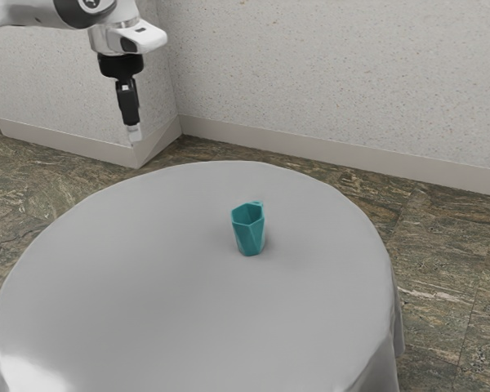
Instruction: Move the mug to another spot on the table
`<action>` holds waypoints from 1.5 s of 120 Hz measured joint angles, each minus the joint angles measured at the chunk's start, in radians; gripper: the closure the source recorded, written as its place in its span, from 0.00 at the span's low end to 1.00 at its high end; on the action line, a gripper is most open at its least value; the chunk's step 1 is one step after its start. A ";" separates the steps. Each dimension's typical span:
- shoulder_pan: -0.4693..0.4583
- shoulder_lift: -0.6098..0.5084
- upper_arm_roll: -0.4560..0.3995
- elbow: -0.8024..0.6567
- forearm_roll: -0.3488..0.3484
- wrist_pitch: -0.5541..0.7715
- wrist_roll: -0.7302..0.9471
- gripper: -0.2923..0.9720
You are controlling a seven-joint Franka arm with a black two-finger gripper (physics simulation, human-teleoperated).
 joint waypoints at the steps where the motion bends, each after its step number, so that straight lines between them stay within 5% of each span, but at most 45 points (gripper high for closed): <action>1: 0.000 0.000 0.000 0.000 0.000 0.000 0.000 0.23; 40: -0.007 0.001 -0.006 0.000 -0.002 -0.002 0.000 0.23; 54: -0.008 0.017 -0.003 0.016 -0.058 -0.001 -0.027 0.23; 100: -0.081 0.401 0.002 0.366 -0.095 0.029 -0.250 0.23; 180: -0.127 0.520 0.003 0.374 -0.109 0.284 -0.639 0.23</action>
